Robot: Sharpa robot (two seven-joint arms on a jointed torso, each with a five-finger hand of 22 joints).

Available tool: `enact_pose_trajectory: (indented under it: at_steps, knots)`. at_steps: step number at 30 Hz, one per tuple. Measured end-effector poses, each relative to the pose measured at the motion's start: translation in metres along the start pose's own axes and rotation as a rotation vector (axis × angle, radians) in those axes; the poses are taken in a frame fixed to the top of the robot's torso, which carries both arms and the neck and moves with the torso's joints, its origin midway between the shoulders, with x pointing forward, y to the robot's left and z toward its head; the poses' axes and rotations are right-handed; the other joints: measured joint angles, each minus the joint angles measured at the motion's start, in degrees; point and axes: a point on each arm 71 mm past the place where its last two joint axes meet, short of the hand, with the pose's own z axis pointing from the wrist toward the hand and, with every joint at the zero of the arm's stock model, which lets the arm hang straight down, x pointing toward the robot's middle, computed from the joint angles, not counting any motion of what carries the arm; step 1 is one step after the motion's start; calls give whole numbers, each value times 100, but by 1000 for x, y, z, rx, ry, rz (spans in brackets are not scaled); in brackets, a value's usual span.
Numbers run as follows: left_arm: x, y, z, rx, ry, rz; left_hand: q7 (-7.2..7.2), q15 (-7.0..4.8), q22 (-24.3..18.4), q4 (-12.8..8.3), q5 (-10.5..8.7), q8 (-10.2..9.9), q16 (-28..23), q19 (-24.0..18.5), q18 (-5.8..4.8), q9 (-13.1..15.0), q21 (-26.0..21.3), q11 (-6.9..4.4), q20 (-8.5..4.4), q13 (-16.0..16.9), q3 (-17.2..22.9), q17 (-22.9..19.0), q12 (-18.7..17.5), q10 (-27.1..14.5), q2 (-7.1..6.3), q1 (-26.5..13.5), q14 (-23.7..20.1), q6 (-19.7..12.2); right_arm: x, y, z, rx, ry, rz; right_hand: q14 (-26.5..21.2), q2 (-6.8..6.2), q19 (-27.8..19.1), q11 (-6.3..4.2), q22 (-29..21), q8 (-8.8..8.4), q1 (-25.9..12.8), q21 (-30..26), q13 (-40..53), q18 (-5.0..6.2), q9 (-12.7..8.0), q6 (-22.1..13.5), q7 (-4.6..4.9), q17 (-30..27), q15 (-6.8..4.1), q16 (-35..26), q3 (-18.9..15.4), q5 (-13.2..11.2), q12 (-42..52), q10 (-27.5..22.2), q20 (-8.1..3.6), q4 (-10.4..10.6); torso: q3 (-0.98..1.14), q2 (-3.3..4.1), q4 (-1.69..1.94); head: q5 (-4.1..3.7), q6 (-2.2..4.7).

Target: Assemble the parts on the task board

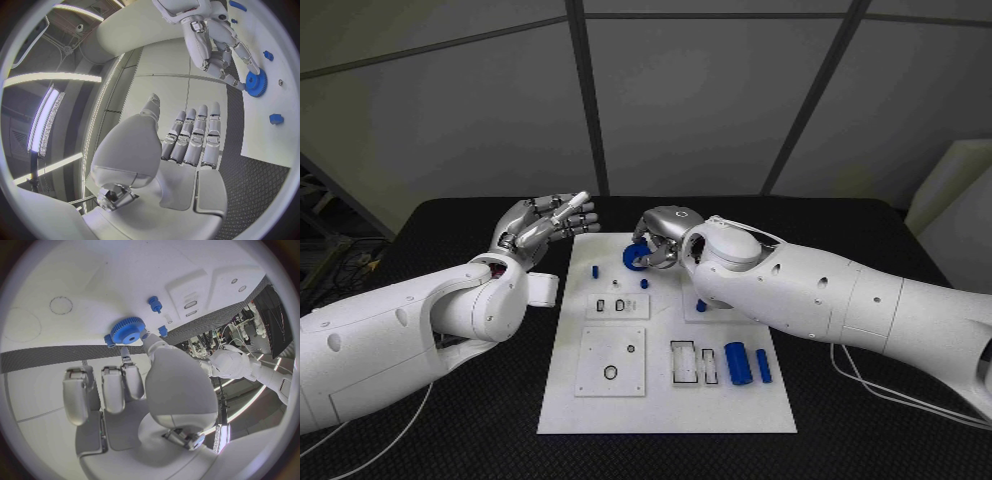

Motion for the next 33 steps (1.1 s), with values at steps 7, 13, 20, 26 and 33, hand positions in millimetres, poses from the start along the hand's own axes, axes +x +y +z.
enact_pose_trajectory:
  at_steps: [7, 13, 20, 26, 33]
  knots:
    - [0, 0, 0, 0, -1, 1, 0, 0, 0, 0, 0, 0, 0, 0, 0, 0, 0, 0, 0, 0, 0, 0, 0, 0, 0, 0, 0, 0, 1, 0, 0, 0, 11, -3, 10, -23, -21, 0, 0, 0, -23, 0, 0, -1, -12, -20, 20, 2, 10, 0, -30, 0, -22, 0, 20, 29, 0, 1, 0, 1, 0]
    - [-1, 0, 0, 0, -2, 1, 0, 0, -11, 0, 0, 0, -26, 0, 0, 0, 0, 0, 0, 0, 0, 0, -21, 0, 0, 0, 0, 0, 2, -1, 0, 2, 32, 1, 10, -26, -21, 0, 4, 0, -173, 0, 0, 0, -30, 51, 6, 1, 10, 0, -55, 3, -13, 0, 20, 236, 1, 1, 0, 0, -3]
    - [-2, 0, 0, 0, -3, 2, 0, 0, -10, 0, 0, 0, -29, 0, 0, 0, 0, 0, 0, 0, 0, 0, -21, 0, 0, 0, 0, 0, 4, -5, -1, 12, 60, 21, 10, -29, -21, 1, 4, -13, -681, 0, 0, -1, -117, 36, 18, 1, 10, 0, -102, 135, 38, 1, 20, 772, 3, 1, -5, -4, -9]
    - [-2, 0, 0, -1, -3, 2, 0, 0, -10, 0, 0, 0, -29, 0, 0, 0, 0, 0, 0, 0, 0, 0, -21, 0, 0, 0, 0, 0, 5, -9, -2, 25, 69, 39, 10, 3, -1, 20, 4, -12, -712, 0, 0, 0, -183, -49, 31, 0, 9, 0, -73, 312, 75, 21, 40, 803, 3, 1, -5, -11, -14]
    - [-2, 0, -1, -1, -4, 3, 0, 0, -10, 0, 0, 0, -29, 0, 0, 0, 0, 0, 0, 0, 0, 0, -21, 0, 0, 0, 0, 0, 3, -12, -5, 32, 57, 55, -11, -10, -1, 40, 3, -12, -700, 0, 0, 0, -201, -49, 31, 0, 30, 0, -31, 350, 133, 0, 40, 761, 4, -1, -5, -19, -13]
